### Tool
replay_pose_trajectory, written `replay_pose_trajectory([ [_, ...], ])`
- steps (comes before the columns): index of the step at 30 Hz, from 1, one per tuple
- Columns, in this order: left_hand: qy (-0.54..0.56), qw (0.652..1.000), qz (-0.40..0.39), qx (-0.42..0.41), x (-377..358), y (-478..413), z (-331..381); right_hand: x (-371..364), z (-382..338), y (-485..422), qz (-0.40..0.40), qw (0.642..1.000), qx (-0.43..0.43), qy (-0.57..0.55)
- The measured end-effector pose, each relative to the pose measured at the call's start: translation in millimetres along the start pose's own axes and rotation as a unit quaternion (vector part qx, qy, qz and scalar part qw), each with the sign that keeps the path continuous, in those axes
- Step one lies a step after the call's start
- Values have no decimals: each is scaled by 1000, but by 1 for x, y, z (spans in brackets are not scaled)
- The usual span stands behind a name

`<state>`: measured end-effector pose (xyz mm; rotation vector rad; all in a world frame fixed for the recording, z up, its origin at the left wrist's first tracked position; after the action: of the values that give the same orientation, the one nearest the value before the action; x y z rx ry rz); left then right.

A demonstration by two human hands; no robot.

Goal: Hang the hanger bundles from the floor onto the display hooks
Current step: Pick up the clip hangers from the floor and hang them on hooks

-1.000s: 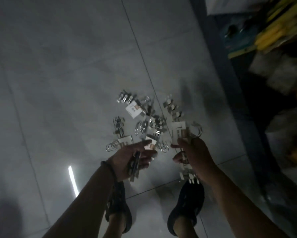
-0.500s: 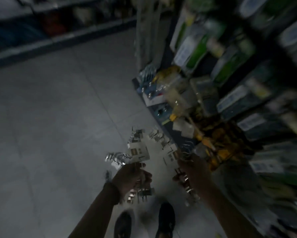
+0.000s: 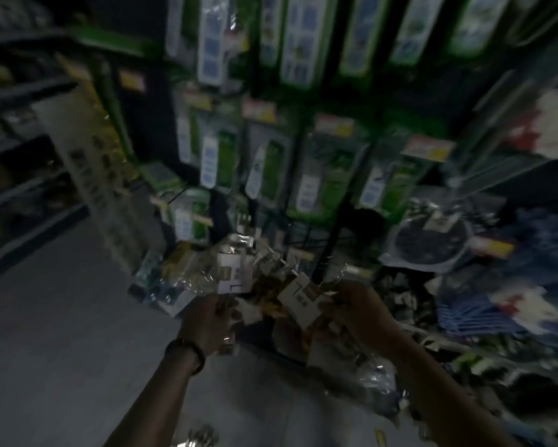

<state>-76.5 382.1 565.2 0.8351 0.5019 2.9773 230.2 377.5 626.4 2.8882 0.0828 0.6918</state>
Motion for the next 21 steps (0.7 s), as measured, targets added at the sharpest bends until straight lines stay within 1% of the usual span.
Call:
replay_pose_trajectory([
  [2, 22, 998, 42, -33, -7, -2, 45, 37, 0, 7, 25, 999, 24, 26],
  [4, 63, 994, 65, -60, -18, -2, 85, 76, 7, 8, 54, 995, 33, 79],
  [7, 165, 978, 63, -110, -42, -2, 129, 128, 19, 5, 81, 991, 49, 100],
  [10, 221, 961, 44, -159, -77, -5, 171, 173, 26, -4, 117, 982, 89, 121],
  [12, 236, 961, 31, -143, -107, -11, 202, 201, 28, -9, 133, 978, 86, 132],
  [14, 245, 963, 17, -112, -144, -15, 232, 226, 37, -14, 128, 980, 89, 127],
  [16, 258, 961, 18, -101, -186, -21, 252, 249, 55, -17, 117, 976, 116, 141],
  [18, 253, 962, 16, -98, -225, -27, 259, 269, 82, -18, 103, 972, 125, 168],
  [21, 234, 968, -18, -85, -276, -33, 262, 295, 136, -17, 91, 963, 110, 230],
])
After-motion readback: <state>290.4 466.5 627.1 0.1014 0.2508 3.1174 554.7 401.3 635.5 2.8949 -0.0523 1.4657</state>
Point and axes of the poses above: each hand's wrist, its own y-axis away from the middle knuckle, its own x-axis out of the back of the hand, z = x × y, the point moved 1 cm from there along -y, towards the middle knuckle, and after that the axes turned 10 degrees about -y, right-handed, at the moved point
